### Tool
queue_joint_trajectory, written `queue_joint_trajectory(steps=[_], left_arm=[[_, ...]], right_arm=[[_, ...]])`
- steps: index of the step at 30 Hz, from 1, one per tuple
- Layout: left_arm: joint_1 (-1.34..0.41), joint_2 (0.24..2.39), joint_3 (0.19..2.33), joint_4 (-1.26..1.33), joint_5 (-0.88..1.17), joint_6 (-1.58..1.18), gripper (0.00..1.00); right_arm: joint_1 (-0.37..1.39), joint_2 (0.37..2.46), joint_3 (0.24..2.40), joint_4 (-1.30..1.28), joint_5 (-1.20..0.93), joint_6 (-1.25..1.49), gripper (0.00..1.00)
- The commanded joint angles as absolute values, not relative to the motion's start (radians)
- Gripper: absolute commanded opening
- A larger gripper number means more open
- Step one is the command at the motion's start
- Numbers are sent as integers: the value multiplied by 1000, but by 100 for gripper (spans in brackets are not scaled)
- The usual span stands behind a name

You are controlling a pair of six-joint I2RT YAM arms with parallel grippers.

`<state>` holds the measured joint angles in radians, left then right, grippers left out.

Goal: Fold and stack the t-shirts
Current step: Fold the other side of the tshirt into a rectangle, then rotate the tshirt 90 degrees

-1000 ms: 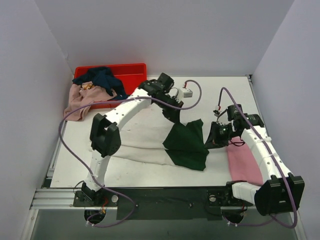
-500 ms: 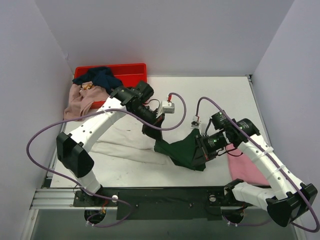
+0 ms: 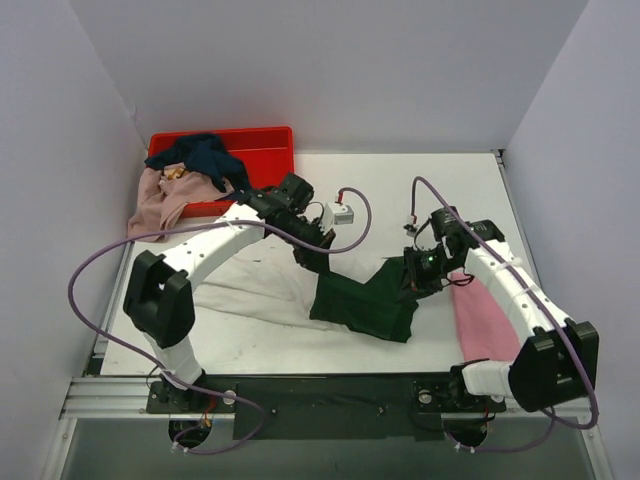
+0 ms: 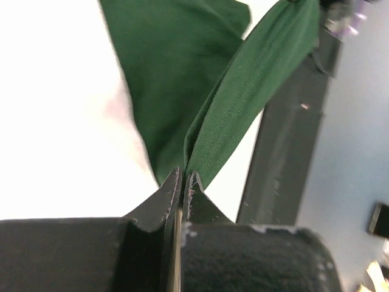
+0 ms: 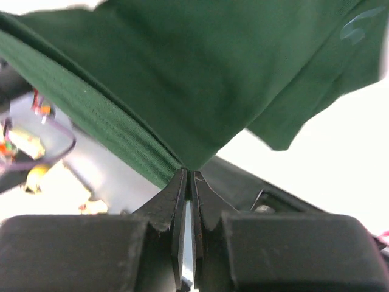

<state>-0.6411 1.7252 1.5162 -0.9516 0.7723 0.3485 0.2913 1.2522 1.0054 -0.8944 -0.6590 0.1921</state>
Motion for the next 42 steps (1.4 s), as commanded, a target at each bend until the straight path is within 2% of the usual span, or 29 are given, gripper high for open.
queue_joint_trajectory(steps=[1, 10, 25, 26, 27, 28, 29, 31, 35, 38, 40, 41, 42], left_arm=[[-620, 1810, 1488, -637, 583, 163, 0], [-618, 1899, 1444, -422, 402, 118, 0], [-617, 1985, 1448, -406, 365, 123, 0], [-615, 1991, 1459, -419, 362, 129, 0], [-617, 1993, 1468, -428, 357, 132, 14], [-617, 1994, 1489, -446, 357, 138, 28], [-615, 1994, 1500, -457, 353, 140, 47], [-609, 1991, 1546, -503, 350, 143, 68], [-578, 1962, 1664, -620, 347, 170, 70], [-551, 1884, 1651, -699, 362, 239, 70], [-522, 1830, 1600, -748, 351, 293, 63], [-509, 1810, 1554, -768, 347, 328, 52], [-487, 1778, 1530, -796, 327, 340, 44]], right_arm=[[232, 1371, 1011, -733, -473, 192, 0], [219, 1670, 1164, -624, -339, 163, 0], [209, 1775, 1256, -603, -305, 120, 0], [209, 1781, 1262, -606, -290, 123, 7], [209, 1782, 1275, -618, -282, 123, 12], [209, 1784, 1281, -623, -270, 124, 29], [209, 1783, 1295, -635, -261, 127, 34], [210, 1747, 1315, -644, -224, 149, 41], [221, 1637, 1325, -643, -155, 228, 43], [280, 1560, 1283, -641, -135, 308, 39], [340, 1525, 1209, -635, -179, 340, 28], [382, 1510, 1189, -634, -204, 369, 20], [403, 1505, 1149, -629, -213, 386, 16]])
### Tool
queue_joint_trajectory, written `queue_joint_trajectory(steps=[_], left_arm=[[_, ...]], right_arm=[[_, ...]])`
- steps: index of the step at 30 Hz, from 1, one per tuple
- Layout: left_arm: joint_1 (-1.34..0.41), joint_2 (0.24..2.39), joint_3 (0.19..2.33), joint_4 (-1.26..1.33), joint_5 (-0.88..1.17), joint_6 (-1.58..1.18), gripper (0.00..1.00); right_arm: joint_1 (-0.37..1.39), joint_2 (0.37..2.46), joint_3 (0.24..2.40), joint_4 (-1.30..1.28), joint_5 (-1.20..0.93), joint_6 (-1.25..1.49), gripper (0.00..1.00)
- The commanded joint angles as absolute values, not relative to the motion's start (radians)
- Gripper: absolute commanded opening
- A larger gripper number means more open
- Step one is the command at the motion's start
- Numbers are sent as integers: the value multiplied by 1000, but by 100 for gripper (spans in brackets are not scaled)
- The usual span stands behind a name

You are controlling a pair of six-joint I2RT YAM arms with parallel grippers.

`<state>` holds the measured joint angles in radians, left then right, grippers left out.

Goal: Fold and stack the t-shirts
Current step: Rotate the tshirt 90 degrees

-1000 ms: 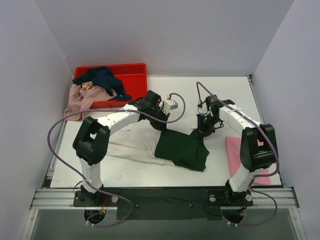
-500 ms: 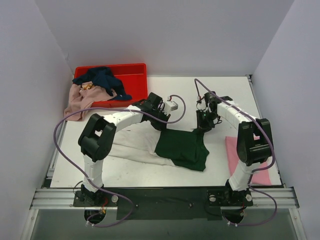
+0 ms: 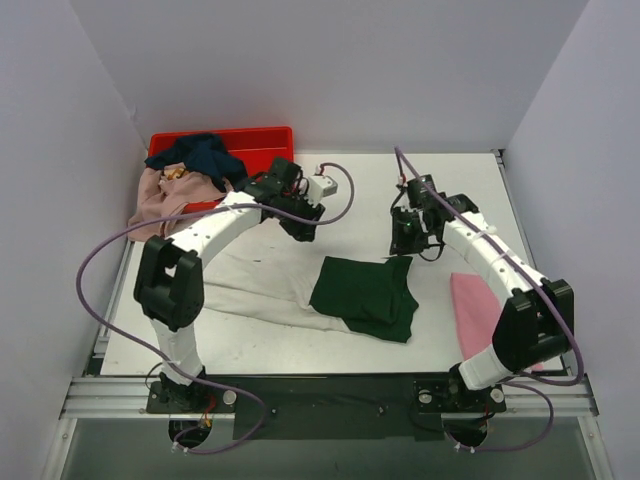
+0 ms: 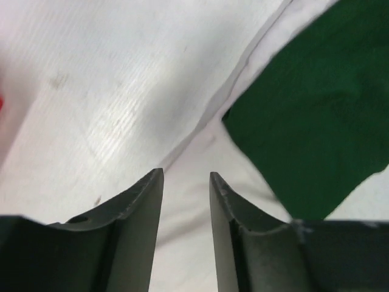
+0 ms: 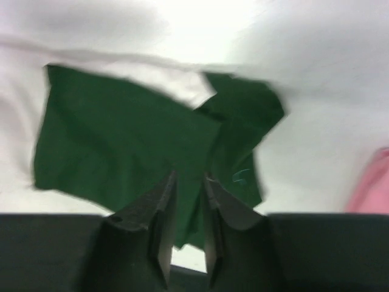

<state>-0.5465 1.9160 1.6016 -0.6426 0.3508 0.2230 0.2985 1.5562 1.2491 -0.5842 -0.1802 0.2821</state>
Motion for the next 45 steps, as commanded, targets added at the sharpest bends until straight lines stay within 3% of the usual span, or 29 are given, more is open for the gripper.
queue_joint_trajectory(steps=[1, 3, 8, 13, 17, 21, 24, 27, 31, 35, 39, 43, 45], left_arm=[[-465, 1764, 1476, -807, 319, 360, 40], [-399, 1723, 1401, -842, 299, 388, 38], [-279, 1661, 1192, -793, 154, 460, 38], [-236, 1641, 1060, -669, 11, 506, 38], [-233, 1635, 957, -664, -46, 558, 38], [-242, 1577, 946, -838, 186, 626, 44], [-261, 1519, 1033, -1073, 397, 719, 52], [-258, 1496, 1129, -1244, 559, 784, 53], [-216, 1482, 1206, -1240, 516, 760, 53], [-186, 1505, 1149, -1054, 299, 663, 47], [-179, 1526, 1091, -990, 224, 678, 52], [-186, 1531, 993, -870, 163, 692, 55], [-205, 1532, 948, -882, 182, 704, 35]], right_arm=[[426, 1497, 1125, -626, -239, 423, 8], [440, 1494, 1053, -597, -294, 474, 0], [436, 1543, 907, -532, -282, 511, 0], [347, 1690, 946, -555, -220, 508, 0], [259, 1784, 1078, -584, -45, 471, 0], [213, 1966, 1326, -639, -48, 381, 0], [177, 2078, 1487, -664, -44, 338, 0], [134, 2134, 1674, -709, -87, 315, 0], [123, 2082, 1770, -741, -91, 276, 4], [133, 1968, 1666, -727, -126, 284, 19], [144, 1873, 1461, -645, -237, 360, 25], [160, 1848, 1306, -526, -343, 451, 6], [156, 1885, 1278, -500, -347, 477, 0]])
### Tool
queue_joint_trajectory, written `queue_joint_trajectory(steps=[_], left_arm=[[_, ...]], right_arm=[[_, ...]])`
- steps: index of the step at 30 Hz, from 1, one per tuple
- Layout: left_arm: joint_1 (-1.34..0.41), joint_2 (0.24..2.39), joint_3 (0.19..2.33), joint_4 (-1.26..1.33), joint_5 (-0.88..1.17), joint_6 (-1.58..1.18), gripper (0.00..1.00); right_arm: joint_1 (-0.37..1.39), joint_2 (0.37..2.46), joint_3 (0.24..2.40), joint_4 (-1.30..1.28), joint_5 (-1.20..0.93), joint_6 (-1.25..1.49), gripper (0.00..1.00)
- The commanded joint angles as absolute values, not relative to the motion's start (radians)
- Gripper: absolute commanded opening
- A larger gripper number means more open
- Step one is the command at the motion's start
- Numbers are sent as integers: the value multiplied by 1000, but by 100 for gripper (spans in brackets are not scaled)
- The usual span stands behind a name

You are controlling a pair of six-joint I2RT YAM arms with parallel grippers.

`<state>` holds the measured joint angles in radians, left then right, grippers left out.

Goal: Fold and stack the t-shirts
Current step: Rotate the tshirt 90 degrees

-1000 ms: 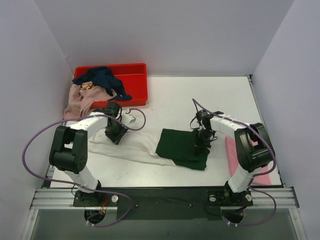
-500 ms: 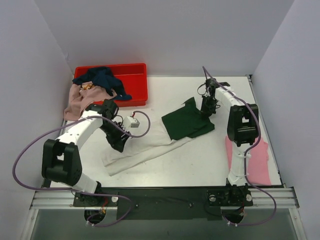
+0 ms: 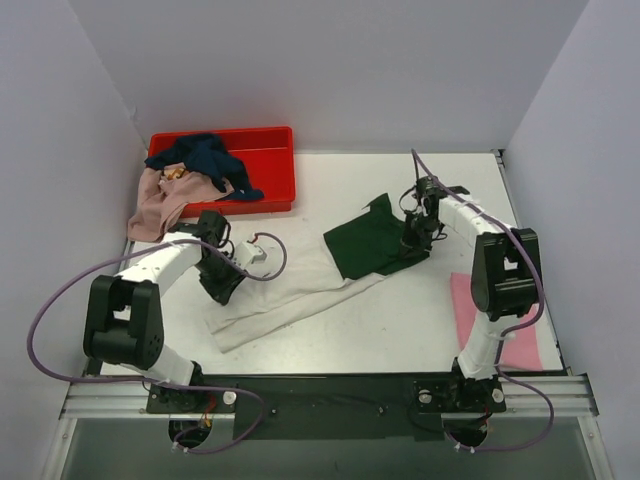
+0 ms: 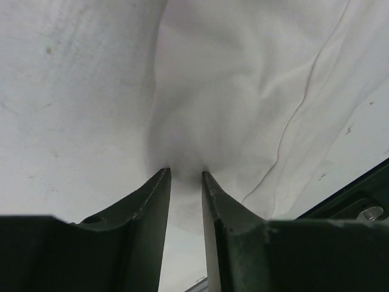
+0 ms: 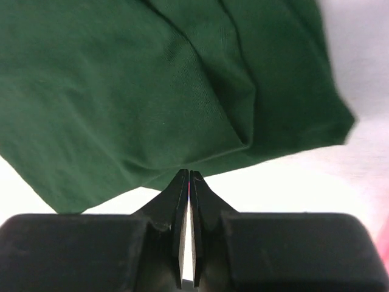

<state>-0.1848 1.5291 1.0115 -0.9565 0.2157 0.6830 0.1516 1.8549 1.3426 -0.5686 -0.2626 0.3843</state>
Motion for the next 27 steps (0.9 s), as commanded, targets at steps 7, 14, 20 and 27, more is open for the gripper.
queue_joint_trajectory(steps=[7, 14, 20, 27], left_arm=[[-357, 1488, 816, -983, 273, 750, 25], [-578, 1421, 936, -1097, 397, 706, 53], [-575, 1402, 1103, -1209, 459, 727, 58], [-537, 1263, 973, -1100, 466, 819, 59]], right_arm=[[32, 2156, 1515, -563, -333, 525, 0], [5, 2496, 2240, -820, -445, 503, 0], [-48, 2472, 2350, -749, -607, 511, 21], [-46, 2080, 1905, -643, -442, 491, 39]])
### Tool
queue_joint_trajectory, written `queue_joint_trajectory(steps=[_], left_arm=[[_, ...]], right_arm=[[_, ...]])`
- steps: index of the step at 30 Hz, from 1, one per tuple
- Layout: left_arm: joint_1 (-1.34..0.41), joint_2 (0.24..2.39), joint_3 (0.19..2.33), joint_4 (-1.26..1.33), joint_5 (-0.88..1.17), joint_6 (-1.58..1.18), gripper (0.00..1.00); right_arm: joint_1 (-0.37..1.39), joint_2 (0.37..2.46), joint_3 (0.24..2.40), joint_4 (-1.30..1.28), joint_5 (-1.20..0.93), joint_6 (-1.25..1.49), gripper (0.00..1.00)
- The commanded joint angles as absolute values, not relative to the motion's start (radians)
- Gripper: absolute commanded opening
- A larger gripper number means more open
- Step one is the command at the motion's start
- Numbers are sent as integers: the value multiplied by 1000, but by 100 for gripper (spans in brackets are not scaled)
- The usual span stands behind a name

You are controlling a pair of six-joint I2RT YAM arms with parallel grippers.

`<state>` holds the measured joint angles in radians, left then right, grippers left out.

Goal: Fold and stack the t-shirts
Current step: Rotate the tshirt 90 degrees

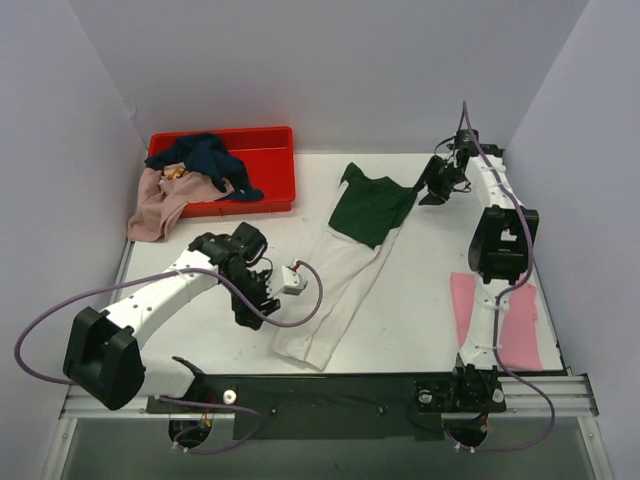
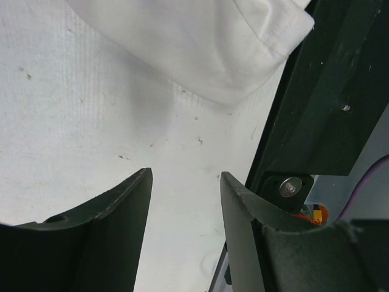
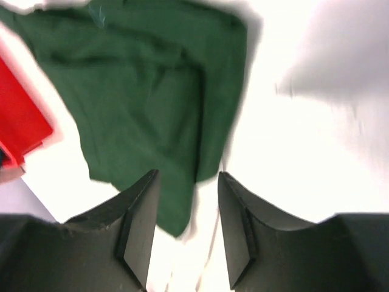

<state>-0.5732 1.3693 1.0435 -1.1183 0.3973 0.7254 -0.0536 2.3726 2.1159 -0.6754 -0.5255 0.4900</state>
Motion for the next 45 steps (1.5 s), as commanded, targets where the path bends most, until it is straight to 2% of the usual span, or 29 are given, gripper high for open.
queue_joint_trajectory(steps=[1, 2, 3, 5, 8, 15, 16, 17, 18, 19, 20, 24, 26, 27, 29, 30, 31, 32, 33, 35, 39, 41, 45], left_arm=[[-531, 1228, 929, -1101, 500, 918, 59], [-529, 1163, 907, -1097, 549, 974, 60], [-531, 1135, 855, -1083, 573, 1073, 61], [-532, 1054, 765, -936, 607, 1094, 66], [-541, 994, 668, -697, 667, 1117, 70], [-561, 1029, 632, -575, 676, 1039, 70], [-564, 1026, 614, -565, 670, 1026, 70], [-571, 1026, 608, -536, 667, 1002, 70], [-574, 1028, 592, -528, 649, 988, 70], [-577, 1032, 585, -502, 634, 971, 70], [-578, 1032, 578, -493, 632, 971, 70], [-584, 1052, 575, -457, 621, 983, 70], [-591, 1069, 575, -421, 618, 979, 70], [-595, 1075, 577, -411, 617, 976, 70], [-609, 1088, 574, -365, 609, 951, 72], [-621, 1091, 574, -338, 603, 939, 73], [-626, 1092, 572, -325, 601, 934, 73], [-638, 1097, 571, -305, 600, 936, 73], [-646, 1097, 565, -296, 598, 937, 73], [-667, 1100, 546, -269, 600, 954, 73], [-713, 1118, 520, -224, 626, 1052, 74], [-759, 1132, 505, -192, 635, 1077, 75], [-834, 1155, 463, -100, 612, 1126, 80]], right_arm=[[-48, 2022, 1852, -620, -405, 521, 41], [-48, 2007, 1756, -573, -393, 540, 42], [-48, 1999, 1718, -551, -385, 573, 43], [-48, 2041, 1684, -534, -409, 626, 44], [-34, 2135, 1718, -519, -429, 673, 45], [-23, 2363, 1903, -506, -503, 749, 43], [-18, 2384, 1929, -505, -523, 750, 41], [-15, 2419, 1980, -503, -535, 755, 34], [-12, 2456, 2003, -503, -557, 771, 19], [-12, 2479, 2053, -494, -566, 781, 13], [-12, 2512, 2080, -486, -587, 805, 1], [-20, 2627, 2291, -442, -606, 892, 0], [-28, 2655, 2365, -335, -617, 949, 0], [-34, 2657, 2365, -304, -624, 972, 1], [-40, 2652, 2362, -244, -641, 1002, 27], [-43, 2631, 2347, -245, -644, 985, 45], [-51, 2605, 2324, -245, -646, 951, 57], [-54, 2530, 2237, -250, -638, 934, 62], [-61, 2486, 2186, -253, -606, 883, 65], [-64, 2265, 2019, -285, -542, 789, 67], [-28, 1931, 1677, -452, -382, 628, 68], [30, 1774, 1435, -486, -341, 574, 68], [167, 1524, 1139, -594, -284, 566, 66]])
